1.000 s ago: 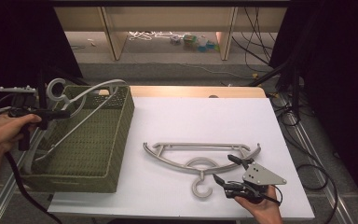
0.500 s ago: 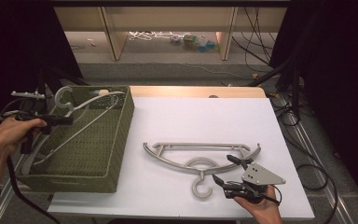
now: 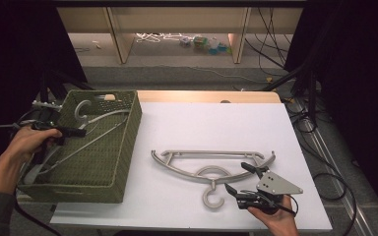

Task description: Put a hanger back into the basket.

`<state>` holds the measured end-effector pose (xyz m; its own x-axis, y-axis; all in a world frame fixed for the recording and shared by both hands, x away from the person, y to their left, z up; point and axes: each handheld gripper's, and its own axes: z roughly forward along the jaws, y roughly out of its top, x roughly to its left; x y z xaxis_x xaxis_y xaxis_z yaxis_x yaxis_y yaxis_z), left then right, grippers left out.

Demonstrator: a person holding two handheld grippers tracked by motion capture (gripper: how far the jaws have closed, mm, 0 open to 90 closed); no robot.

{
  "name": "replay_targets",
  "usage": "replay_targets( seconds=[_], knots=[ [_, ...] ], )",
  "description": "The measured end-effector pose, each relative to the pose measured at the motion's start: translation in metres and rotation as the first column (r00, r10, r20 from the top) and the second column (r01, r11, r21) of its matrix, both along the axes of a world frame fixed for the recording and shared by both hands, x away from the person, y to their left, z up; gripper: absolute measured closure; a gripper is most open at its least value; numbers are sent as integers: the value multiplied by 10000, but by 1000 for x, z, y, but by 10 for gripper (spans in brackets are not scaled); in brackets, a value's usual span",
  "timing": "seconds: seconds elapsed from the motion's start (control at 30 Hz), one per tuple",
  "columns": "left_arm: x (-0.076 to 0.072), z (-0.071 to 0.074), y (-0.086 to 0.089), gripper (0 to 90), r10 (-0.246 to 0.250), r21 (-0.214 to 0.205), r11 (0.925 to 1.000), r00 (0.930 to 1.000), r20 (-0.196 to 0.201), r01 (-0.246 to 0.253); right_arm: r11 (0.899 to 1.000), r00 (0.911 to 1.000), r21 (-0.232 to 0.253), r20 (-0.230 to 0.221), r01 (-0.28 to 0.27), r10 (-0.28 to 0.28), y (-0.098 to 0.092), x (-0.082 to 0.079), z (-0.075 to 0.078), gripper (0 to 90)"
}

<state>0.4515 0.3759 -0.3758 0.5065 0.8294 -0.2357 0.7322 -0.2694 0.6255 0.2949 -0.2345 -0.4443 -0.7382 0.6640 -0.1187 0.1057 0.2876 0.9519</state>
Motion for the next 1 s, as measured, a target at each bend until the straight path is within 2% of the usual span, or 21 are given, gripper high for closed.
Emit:
replay_targets(
  seconds=[0.07,0.2,0.27,0.33,0.6,0.73,0.87,0.9,0.97,1.0],
  knots=[
    [2,-6,-2,792,52,152,9999,10000,20,-53,10000,10000,15,3,-5,5,0,0,0,181],
    [2,-7,-2,792,44,167,9999,10000,-47,-43,10000,10000,14,47,56,-56,0,0,-1,181],
    [2,-6,1,788,275,442,9987,9996,-106,-271,10000,10000,51,57,59,-59,1,0,-1,182],
    [2,-8,4,781,459,988,9942,9987,-230,-434,10000,10000,-76,42,-37,37,0,0,0,182],
    [1,-15,10,774,862,770,9935,9960,-231,-842,10000,10000,-8,53,-18,18,1,0,-1,184],
    [3,-16,15,765,1222,812,9895,9922,-232,-1199,10000,10000,-25,76,-9,10,1,0,-1,184],
    [1,-18,22,740,1771,1017,9794,9840,-186,-1743,10000,10000,-1,44,-68,68,1,0,-1,184],
    [1,-18,22,727,1771,1017,9794,9840,-186,-1743,9999,9999,-86,34,-113,113,0,0,0,184],
    [0,-18,27,726,1830,944,9792,9828,-264,-1797,9999,9999,-68,29,-104,104,0,0,0,184],
    [-1,-19,32,724,1962,649,9789,9799,-353,-1936,9999,10000,-68,1,-75,75,1,0,-1,184]
  ],
)
